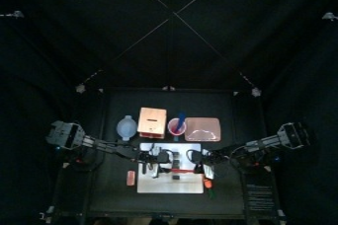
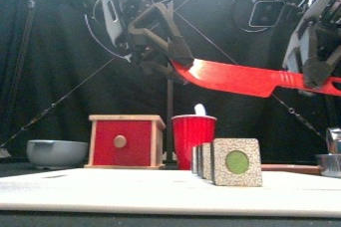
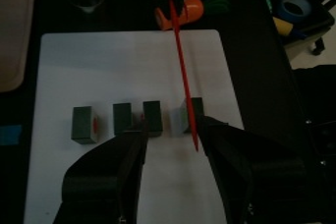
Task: Place sushi on board then cut the sushi with the knife then place the pieces on the plate
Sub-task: Cut the sushi into 4 pieces
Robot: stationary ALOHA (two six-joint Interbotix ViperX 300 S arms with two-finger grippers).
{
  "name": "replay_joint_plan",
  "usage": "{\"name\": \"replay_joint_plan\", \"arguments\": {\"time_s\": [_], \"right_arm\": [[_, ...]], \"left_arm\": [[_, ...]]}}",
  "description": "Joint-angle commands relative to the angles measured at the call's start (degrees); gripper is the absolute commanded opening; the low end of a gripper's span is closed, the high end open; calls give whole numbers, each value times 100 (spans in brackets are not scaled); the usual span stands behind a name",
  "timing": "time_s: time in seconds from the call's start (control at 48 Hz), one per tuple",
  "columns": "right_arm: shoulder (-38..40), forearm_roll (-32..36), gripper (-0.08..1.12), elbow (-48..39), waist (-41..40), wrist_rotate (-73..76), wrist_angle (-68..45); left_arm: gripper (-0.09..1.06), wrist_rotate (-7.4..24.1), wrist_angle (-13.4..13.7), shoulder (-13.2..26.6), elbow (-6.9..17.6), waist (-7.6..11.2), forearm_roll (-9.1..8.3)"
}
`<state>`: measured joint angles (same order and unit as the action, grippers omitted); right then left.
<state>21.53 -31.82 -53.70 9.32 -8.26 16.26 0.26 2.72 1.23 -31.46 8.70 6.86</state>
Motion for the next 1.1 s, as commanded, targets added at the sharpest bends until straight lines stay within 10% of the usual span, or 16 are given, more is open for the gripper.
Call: {"name": "replay_joint_plan", "arguments": {"time_s": [0.021, 0.5, 1.104], "right_arm": [[562, -97, 32, -167, -53, 0, 97], [2391, -615, 32, -1318, -765, 18, 1547], [2435, -316, 32, -1380, -1881, 26, 3217]], "left_arm": [[80, 0, -53, -229, 26, -97, -185], [80, -26, -905, -360, -343, -501, -211], [80, -9, -1441, -325, -606, -747, -193]]}}
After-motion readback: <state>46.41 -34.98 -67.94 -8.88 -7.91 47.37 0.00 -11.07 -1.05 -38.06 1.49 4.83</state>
